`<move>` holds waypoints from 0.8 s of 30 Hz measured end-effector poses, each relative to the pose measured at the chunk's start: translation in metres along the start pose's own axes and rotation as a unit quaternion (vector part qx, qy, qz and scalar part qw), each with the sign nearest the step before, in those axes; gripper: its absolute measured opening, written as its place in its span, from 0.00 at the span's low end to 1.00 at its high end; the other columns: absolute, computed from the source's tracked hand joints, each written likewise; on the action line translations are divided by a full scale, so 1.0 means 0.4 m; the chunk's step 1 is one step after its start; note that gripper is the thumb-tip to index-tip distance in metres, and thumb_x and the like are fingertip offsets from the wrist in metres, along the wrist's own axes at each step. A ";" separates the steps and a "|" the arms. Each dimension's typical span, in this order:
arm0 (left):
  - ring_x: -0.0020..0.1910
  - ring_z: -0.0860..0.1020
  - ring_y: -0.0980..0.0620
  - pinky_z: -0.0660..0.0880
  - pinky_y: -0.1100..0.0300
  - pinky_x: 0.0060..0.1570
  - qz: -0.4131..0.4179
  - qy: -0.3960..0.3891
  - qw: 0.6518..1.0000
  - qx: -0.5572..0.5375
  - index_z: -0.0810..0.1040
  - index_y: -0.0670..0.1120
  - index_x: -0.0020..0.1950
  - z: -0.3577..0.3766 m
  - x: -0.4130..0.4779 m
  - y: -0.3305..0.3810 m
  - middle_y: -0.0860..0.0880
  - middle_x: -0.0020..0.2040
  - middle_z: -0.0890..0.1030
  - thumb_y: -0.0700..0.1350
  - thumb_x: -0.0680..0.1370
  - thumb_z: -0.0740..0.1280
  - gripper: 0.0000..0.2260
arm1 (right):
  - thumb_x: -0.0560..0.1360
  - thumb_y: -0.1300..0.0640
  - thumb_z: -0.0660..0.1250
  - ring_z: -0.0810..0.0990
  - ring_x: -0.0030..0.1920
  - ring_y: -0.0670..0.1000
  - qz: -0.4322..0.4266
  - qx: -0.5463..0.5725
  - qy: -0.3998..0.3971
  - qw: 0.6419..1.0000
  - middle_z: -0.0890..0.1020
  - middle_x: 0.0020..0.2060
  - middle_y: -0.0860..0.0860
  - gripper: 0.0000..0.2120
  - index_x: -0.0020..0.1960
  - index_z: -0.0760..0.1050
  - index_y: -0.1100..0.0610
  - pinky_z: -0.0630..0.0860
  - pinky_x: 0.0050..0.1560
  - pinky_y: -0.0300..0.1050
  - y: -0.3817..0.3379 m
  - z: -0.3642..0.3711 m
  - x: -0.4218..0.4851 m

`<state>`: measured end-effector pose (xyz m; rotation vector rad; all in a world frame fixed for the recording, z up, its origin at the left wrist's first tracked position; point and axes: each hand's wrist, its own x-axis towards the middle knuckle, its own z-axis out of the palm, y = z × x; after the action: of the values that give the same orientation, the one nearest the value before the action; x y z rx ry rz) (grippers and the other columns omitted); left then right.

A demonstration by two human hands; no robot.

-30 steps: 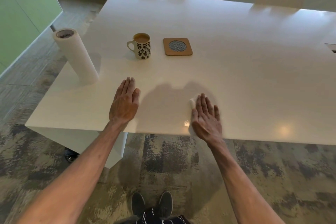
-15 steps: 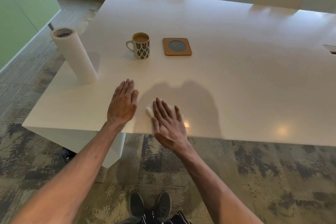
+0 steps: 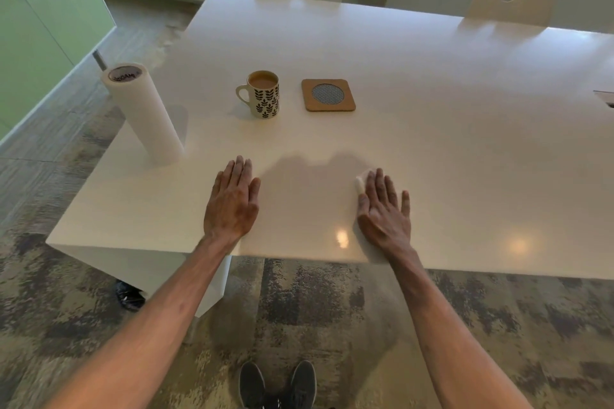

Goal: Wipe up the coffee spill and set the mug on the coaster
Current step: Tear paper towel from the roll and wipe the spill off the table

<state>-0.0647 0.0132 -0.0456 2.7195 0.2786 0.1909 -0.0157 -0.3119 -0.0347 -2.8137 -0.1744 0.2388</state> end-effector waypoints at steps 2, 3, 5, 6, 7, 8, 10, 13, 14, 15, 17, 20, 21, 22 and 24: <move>0.89 0.48 0.52 0.44 0.52 0.88 -0.003 0.004 1.000 0.001 0.50 0.49 0.90 0.000 0.005 -0.001 0.50 0.90 0.51 0.58 0.90 0.44 0.29 | 0.90 0.43 0.41 0.34 0.86 0.46 0.014 0.010 -0.007 1.000 0.33 0.86 0.45 0.31 0.88 0.34 0.50 0.32 0.86 0.63 -0.022 -0.017 0.061; 0.89 0.48 0.53 0.44 0.52 0.88 -0.003 0.003 1.000 0.000 0.50 0.49 0.90 0.003 0.003 0.002 0.50 0.90 0.51 0.58 0.90 0.44 0.29 | 0.90 0.44 0.41 0.34 0.87 0.46 0.022 0.013 -0.010 1.000 0.33 0.86 0.45 0.31 0.88 0.34 0.50 0.32 0.85 0.63 -0.034 -0.024 0.085; 0.89 0.47 0.53 0.43 0.52 0.87 -0.004 0.000 1.000 0.000 0.49 0.49 0.90 0.004 0.010 -0.002 0.50 0.90 0.50 0.58 0.90 0.44 0.29 | 0.90 0.45 0.41 0.34 0.87 0.47 0.032 0.019 -0.015 0.999 0.34 0.87 0.46 0.31 0.88 0.35 0.51 0.32 0.85 0.63 -0.073 -0.030 0.139; 0.89 0.47 0.53 0.43 0.53 0.87 -0.004 0.000 1.000 0.003 0.49 0.49 0.90 0.005 0.014 -0.004 0.50 0.90 0.50 0.58 0.90 0.44 0.29 | 0.90 0.45 0.41 0.34 0.87 0.48 0.032 0.019 -0.017 0.999 0.34 0.87 0.46 0.31 0.88 0.35 0.52 0.32 0.85 0.63 -0.096 -0.031 0.164; 0.89 0.46 0.54 0.42 0.53 0.87 -0.003 -0.001 1.000 0.006 0.49 0.49 0.90 0.006 0.017 -0.006 0.51 0.90 0.49 0.59 0.90 0.44 0.29 | 0.90 0.46 0.41 0.35 0.87 0.48 0.029 0.018 -0.020 0.999 0.34 0.87 0.47 0.31 0.88 0.35 0.52 0.32 0.85 0.63 -0.120 -0.031 0.187; 0.89 0.45 0.54 0.42 0.53 0.87 -0.002 -0.001 1.000 0.008 0.48 0.49 0.90 0.007 0.020 -0.008 0.51 0.90 0.48 0.59 0.89 0.44 0.30 | 0.90 0.46 0.41 0.34 0.87 0.49 0.022 0.016 -0.025 0.999 0.34 0.87 0.48 0.31 0.88 0.35 0.53 0.33 0.85 0.63 -0.147 -0.030 0.208; 0.89 0.44 0.55 0.42 0.53 0.87 0.000 -0.001 1.000 0.009 0.48 0.50 0.90 0.008 0.021 -0.010 0.52 0.90 0.48 0.59 0.89 0.43 0.30 | 0.90 0.45 0.41 0.34 0.87 0.49 -0.003 0.012 -0.040 0.999 0.34 0.87 0.48 0.31 0.88 0.35 0.53 0.33 0.85 0.64 -0.205 -0.024 0.240; 0.89 0.44 0.55 0.43 0.52 0.87 0.000 -0.006 1.000 0.010 0.47 0.50 0.90 0.007 0.024 -0.011 0.52 0.90 0.47 0.59 0.89 0.44 0.29 | 0.90 0.43 0.40 0.33 0.87 0.50 -0.075 0.003 -0.069 0.995 0.33 0.87 0.49 0.31 0.88 0.34 0.53 0.33 0.85 0.64 -0.300 0.004 0.249; 0.89 0.44 0.55 0.43 0.52 0.87 -0.001 -0.008 1.000 0.010 0.48 0.50 0.90 0.006 0.025 -0.010 0.52 0.90 0.47 0.58 0.90 0.44 0.29 | 0.90 0.43 0.40 0.33 0.87 0.50 -0.105 -0.003 -0.076 0.992 0.33 0.87 0.48 0.31 0.88 0.34 0.52 0.33 0.85 0.64 -0.333 0.020 0.238; 0.89 0.45 0.55 0.43 0.51 0.88 -0.002 -0.008 1.000 0.009 0.49 0.49 0.90 0.005 0.026 -0.009 0.51 0.90 0.48 0.58 0.90 0.45 0.29 | 0.90 0.43 0.40 0.33 0.87 0.50 -0.135 -0.010 -0.081 0.987 0.33 0.87 0.48 0.31 0.88 0.34 0.52 0.33 0.85 0.63 -0.364 0.038 0.218; 0.89 0.46 0.55 0.44 0.51 0.88 -0.005 -0.007 1.000 0.000 0.50 0.49 0.90 0.001 0.024 -0.006 0.52 0.90 0.49 0.57 0.90 0.44 0.28 | 0.90 0.42 0.40 0.32 0.87 0.49 -0.185 -0.024 -0.085 0.979 0.32 0.86 0.47 0.31 0.88 0.33 0.51 0.32 0.86 0.63 -0.403 0.076 0.159; 0.88 0.47 0.56 0.45 0.52 0.87 -0.010 -0.001 1.000 -0.015 0.52 0.50 0.90 -0.008 0.024 -0.003 0.52 0.90 0.51 0.56 0.90 0.45 0.27 | 0.90 0.40 0.39 0.30 0.86 0.47 -0.224 -0.035 -0.081 0.971 0.31 0.86 0.46 0.31 0.88 0.32 0.49 0.32 0.85 0.63 -0.394 0.115 0.047; 0.88 0.48 0.56 0.45 0.52 0.88 -0.011 0.000 1.000 -0.015 0.52 0.50 0.90 -0.010 0.023 -0.002 0.52 0.90 0.51 0.56 0.90 0.45 0.27 | 0.90 0.40 0.39 0.30 0.86 0.47 -0.233 -0.037 -0.077 0.969 0.31 0.86 0.46 0.31 0.88 0.32 0.48 0.32 0.85 0.62 -0.375 0.120 0.009; 0.89 0.48 0.56 0.45 0.52 0.88 -0.011 -0.002 1.000 -0.015 0.52 0.50 0.90 -0.012 0.023 0.000 0.52 0.90 0.52 0.56 0.91 0.45 0.27 | 0.89 0.40 0.38 0.29 0.85 0.46 -0.239 -0.037 -0.070 0.968 0.31 0.86 0.45 0.31 0.88 0.32 0.48 0.32 0.86 0.62 -0.352 0.122 -0.028; 0.89 0.48 0.56 0.44 0.52 0.88 -0.014 -0.004 1.000 -0.013 0.52 0.50 0.90 -0.013 0.020 0.004 0.52 0.90 0.51 0.55 0.91 0.45 0.27 | 0.89 0.40 0.37 0.28 0.85 0.44 -0.240 -0.031 -0.061 0.968 0.31 0.86 0.43 0.30 0.87 0.32 0.46 0.30 0.85 0.60 -0.296 0.120 -0.093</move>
<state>-0.0577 0.0156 -0.0394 2.6890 0.3086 0.1757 -0.0720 -0.1912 -0.0367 -2.7117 -0.8889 0.2921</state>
